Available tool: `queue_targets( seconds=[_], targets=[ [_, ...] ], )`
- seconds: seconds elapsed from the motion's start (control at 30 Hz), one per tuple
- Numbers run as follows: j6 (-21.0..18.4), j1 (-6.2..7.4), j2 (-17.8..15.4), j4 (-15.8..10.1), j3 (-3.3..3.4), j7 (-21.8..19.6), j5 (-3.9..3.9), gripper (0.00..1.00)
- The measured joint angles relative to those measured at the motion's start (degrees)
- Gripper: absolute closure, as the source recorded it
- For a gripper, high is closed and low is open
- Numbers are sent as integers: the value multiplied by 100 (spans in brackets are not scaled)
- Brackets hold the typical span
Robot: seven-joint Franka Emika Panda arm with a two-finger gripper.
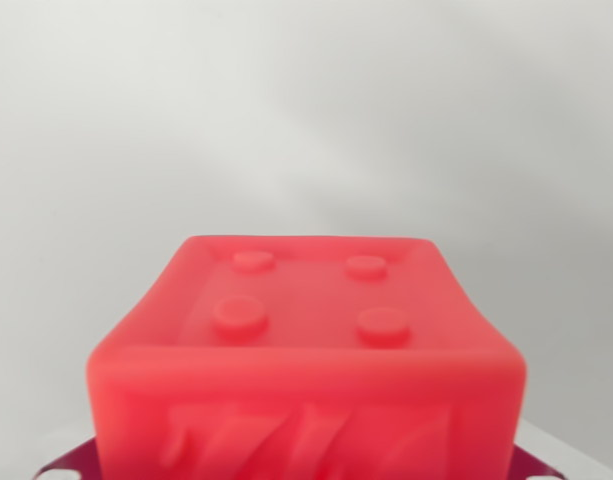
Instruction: Destack cube
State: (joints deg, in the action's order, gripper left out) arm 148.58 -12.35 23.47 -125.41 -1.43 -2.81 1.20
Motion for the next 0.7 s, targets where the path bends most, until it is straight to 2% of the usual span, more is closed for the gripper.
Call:
queue_targets(
  seconds=[0.7],
  targets=[
    [43, -400, 67, 22, 5, 692, 0, 100]
  ],
)
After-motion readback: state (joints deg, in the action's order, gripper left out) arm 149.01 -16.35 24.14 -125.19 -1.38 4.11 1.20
